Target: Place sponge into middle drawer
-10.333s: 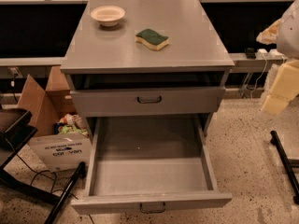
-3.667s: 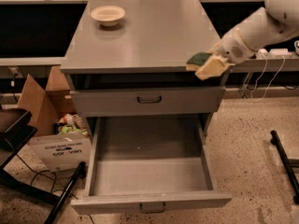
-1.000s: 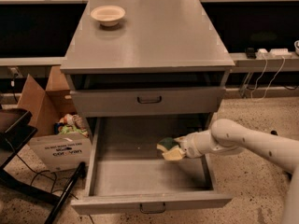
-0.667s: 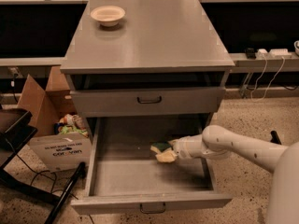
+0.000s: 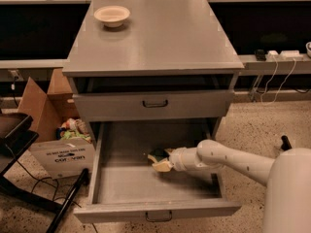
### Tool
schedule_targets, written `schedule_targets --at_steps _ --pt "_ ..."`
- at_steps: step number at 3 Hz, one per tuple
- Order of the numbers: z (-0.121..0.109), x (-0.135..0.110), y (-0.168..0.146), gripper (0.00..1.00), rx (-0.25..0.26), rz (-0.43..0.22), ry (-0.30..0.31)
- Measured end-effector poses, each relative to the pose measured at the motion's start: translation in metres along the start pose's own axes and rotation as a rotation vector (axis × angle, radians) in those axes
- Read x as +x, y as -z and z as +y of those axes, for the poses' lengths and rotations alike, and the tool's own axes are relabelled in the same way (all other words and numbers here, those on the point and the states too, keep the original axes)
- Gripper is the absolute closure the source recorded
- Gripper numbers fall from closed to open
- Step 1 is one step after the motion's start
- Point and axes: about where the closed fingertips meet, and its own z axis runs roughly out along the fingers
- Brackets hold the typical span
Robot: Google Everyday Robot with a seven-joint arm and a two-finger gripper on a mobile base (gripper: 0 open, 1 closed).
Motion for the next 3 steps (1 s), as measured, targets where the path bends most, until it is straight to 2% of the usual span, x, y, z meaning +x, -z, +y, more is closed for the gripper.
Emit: schedule_targets --at_steps 1,3 --pt "0.001 0.0012 -0.0051 0.84 0.0 -0.006 0.005" --pt "0.001 0.0012 -0.0052 0.37 0.0 -0.006 0.005"
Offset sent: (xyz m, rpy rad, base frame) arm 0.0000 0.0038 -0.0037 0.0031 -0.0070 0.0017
